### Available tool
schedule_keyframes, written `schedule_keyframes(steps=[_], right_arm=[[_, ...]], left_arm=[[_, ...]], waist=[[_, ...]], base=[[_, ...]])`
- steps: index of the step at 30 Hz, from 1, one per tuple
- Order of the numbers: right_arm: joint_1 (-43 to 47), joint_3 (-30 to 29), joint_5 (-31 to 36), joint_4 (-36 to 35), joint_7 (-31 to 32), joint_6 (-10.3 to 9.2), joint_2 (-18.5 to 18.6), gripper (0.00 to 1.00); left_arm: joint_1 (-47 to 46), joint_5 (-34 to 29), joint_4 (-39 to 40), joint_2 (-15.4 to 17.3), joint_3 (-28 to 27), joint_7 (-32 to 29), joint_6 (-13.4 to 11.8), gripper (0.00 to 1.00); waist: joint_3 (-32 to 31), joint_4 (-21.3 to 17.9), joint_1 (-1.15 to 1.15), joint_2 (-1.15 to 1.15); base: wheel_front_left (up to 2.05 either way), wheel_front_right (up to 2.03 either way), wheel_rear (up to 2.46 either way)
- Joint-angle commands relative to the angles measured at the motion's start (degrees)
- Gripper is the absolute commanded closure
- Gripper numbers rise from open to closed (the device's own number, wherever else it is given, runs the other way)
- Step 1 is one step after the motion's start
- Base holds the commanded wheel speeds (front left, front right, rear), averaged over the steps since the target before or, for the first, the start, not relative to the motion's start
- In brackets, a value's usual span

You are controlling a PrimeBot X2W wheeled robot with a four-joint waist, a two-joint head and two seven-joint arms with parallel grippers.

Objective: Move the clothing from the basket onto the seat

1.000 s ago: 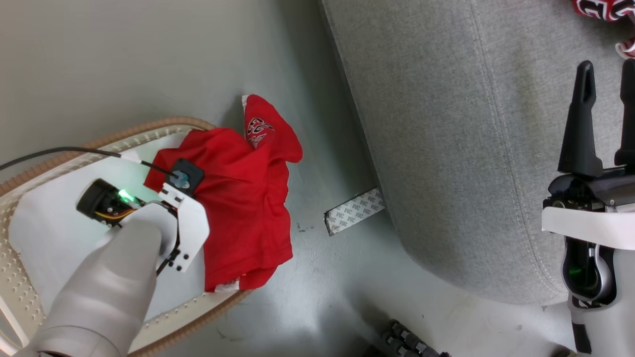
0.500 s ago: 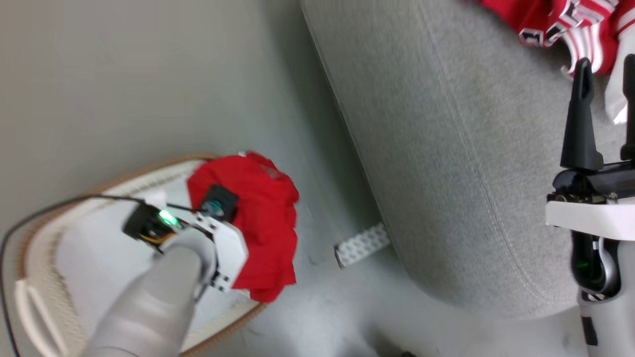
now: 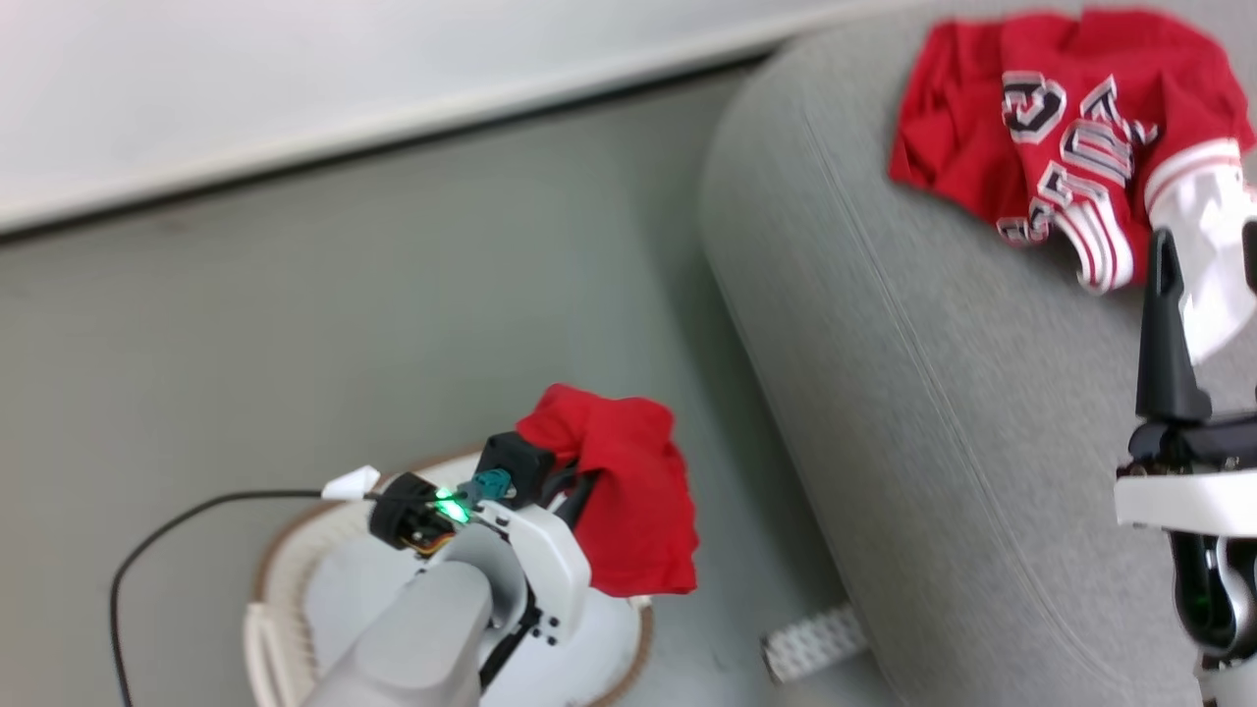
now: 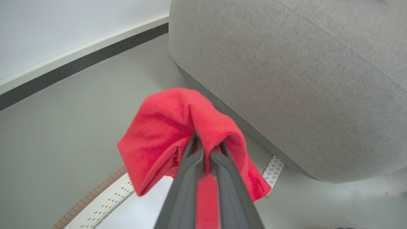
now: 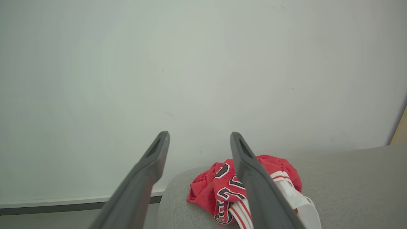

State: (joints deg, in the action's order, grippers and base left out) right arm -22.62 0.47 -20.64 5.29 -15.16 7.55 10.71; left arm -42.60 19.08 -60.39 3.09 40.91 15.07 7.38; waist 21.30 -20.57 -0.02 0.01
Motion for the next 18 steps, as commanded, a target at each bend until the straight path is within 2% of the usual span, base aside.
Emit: schedule_keyframes(steps=[1,10,18], right_arm=[[1.46,-0.19,-0.19,0.54,0.03,-0.13,0.40,0.00],[6.66,0.96,-1.32,3.51,0.03,-0.13,0.11,0.00],[10.02,3.98,-2.00,5.44,0.03,-0.13,-1.44,0.00]], left_arm=[[1.52,1.11,1.74,-0.04,-0.39,0.11,0.11,1.00],[5.37,7.04,12.94,-0.14,0.14,0.12,0.13,1.00],[4.41,13.97,21.20,-0.10,-0.25,0.12,0.13,1.00]], waist=[[-6.74,5.50,0.02,-0.01],[-16.08,11.51,0.02,-0.01],[-20.66,14.96,0.02,-0.01]], base=[[0.00,0.00,0.00],[0.00,0.00,0.00],[0.00,0.00,0.00]])
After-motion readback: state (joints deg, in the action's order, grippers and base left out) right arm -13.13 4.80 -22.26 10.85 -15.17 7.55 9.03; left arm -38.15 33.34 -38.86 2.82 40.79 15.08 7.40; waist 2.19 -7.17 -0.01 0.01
